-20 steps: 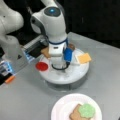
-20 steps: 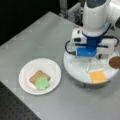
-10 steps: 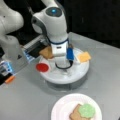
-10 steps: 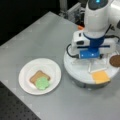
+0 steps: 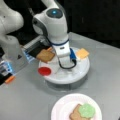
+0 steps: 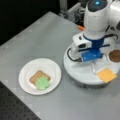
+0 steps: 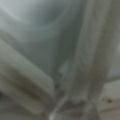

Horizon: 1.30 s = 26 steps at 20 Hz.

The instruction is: Ingredient selection for cheeseburger or sandwich

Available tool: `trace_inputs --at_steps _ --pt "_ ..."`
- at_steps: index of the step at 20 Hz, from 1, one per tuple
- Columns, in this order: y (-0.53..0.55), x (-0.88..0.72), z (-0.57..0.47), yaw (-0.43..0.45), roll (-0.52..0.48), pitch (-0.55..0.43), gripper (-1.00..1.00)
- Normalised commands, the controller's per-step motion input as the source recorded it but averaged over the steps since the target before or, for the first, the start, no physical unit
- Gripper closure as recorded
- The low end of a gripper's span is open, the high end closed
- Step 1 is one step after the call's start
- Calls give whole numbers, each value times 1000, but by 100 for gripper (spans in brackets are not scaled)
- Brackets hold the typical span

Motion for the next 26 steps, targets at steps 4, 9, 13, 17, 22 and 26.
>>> trace_inputs --at_steps 4,9,13,17,22,26 --pt "102 137 12 280 -5 27 -100" --pt "91 114 82 281 -19 29 -100" --pt "113 96 143 358 -24 38 -100" --pt "121 98 140 427 -18 51 -100" --pt "99 116 160 424 -18 80 -100" --pt "67 108 135 277 -22 85 -100"
